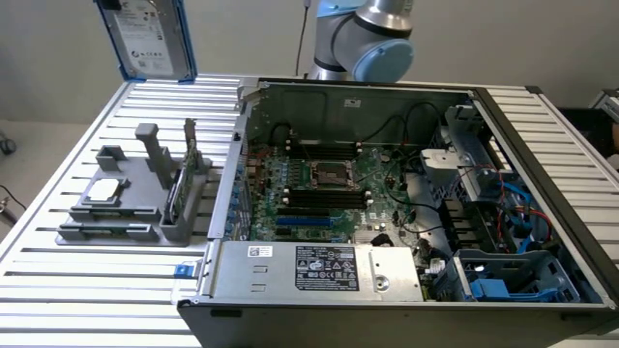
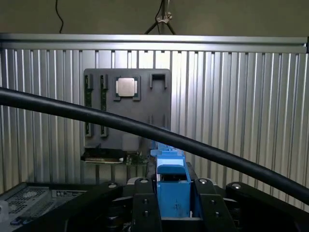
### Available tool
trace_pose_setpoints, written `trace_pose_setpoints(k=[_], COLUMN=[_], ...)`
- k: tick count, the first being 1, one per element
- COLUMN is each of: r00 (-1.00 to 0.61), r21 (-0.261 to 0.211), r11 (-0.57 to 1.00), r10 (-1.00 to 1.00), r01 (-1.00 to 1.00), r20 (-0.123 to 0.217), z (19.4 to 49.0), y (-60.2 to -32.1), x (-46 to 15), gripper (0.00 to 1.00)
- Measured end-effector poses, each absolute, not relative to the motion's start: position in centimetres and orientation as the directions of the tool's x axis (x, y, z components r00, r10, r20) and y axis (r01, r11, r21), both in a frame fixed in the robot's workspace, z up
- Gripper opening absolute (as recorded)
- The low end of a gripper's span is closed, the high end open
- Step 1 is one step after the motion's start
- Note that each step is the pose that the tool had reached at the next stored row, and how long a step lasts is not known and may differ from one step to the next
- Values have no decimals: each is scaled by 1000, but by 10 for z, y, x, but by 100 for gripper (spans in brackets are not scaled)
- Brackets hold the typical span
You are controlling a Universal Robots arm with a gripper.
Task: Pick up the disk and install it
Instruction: 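Pick up the disk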
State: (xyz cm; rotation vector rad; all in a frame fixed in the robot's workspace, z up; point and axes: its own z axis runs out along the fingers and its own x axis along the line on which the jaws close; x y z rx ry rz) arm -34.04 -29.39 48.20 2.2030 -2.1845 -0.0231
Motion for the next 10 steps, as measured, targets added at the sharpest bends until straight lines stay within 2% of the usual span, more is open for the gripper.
trace_pose_setpoints(k=[10], r00=[9], r21=[46], r11=[-8], r10=[-1000], r01=[-999], r20=[16], z=[498], y=[-302], x=[-295], gripper=[33])
